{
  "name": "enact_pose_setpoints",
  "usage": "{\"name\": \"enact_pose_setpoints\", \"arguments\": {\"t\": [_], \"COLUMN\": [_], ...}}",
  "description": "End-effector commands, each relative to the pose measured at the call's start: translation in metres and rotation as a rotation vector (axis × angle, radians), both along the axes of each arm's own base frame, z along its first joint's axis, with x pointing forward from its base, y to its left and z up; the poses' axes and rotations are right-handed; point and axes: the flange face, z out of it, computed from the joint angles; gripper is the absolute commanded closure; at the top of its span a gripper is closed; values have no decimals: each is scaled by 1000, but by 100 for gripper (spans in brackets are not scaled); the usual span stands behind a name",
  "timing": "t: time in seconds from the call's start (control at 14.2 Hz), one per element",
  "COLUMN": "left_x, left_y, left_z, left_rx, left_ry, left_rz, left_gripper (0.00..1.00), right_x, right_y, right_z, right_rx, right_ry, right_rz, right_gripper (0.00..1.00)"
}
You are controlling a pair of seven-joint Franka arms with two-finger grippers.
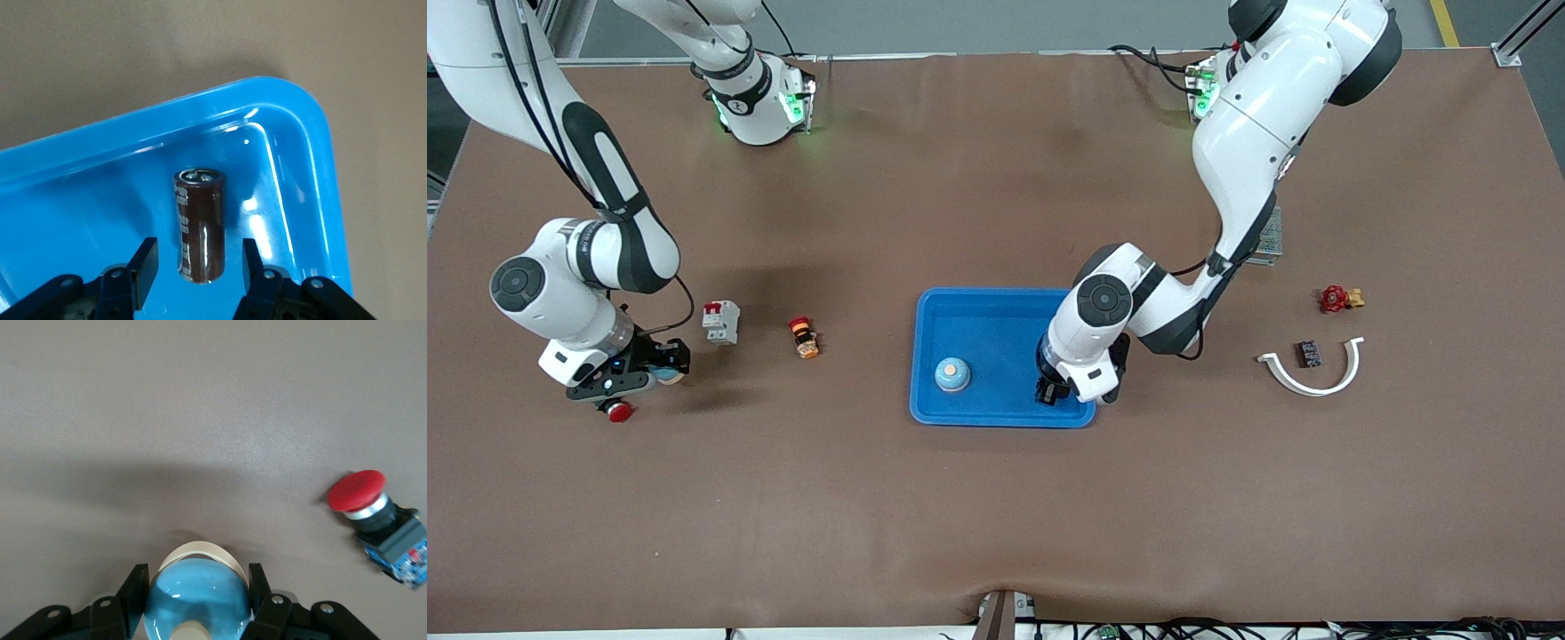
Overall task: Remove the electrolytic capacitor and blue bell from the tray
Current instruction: 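Grasp the second capacitor with the left gripper while the right gripper releases the bell, then carry the capacitor with the left gripper while the right gripper reaches the tray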
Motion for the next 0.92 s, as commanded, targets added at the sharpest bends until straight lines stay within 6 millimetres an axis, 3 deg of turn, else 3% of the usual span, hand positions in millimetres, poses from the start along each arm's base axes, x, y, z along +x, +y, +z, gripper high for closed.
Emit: {"name": "enact_pose_setpoints", "arguments": {"t": [0.0,0.14,0.35,0.63,0.7,0.77,0.85], "left_x": [4,3,4,11,13,14,16], "left_y": [-4,-4,-3,6,10,14,22], "left_z": [-2,-3,7,50,63,76,87], "left_rx": [1,2,9,54,62,77,96], "left_ry": [-12,-11,-19,-23,-26,-28,-20], "left_rz": [17,15,3,-23,-32,-62,-83], "left_gripper": [51,63,100,100,100,100,100], "right_x": [1,1,4,6,5,5,5], "right_y": [-3,-5,-7,-10,-11,-11,-11], "right_z": [-16,-21,-20,-24,-25,-25,-24], "right_rx": [15,15,14,13,13,13,13], "right_ry": [-10,-8,-14,-27,-25,-25,-28], "right_rz": [-13,-15,-16,-19,-21,-21,-18], "right_gripper": [100,100,100,100,69,11,0]}}
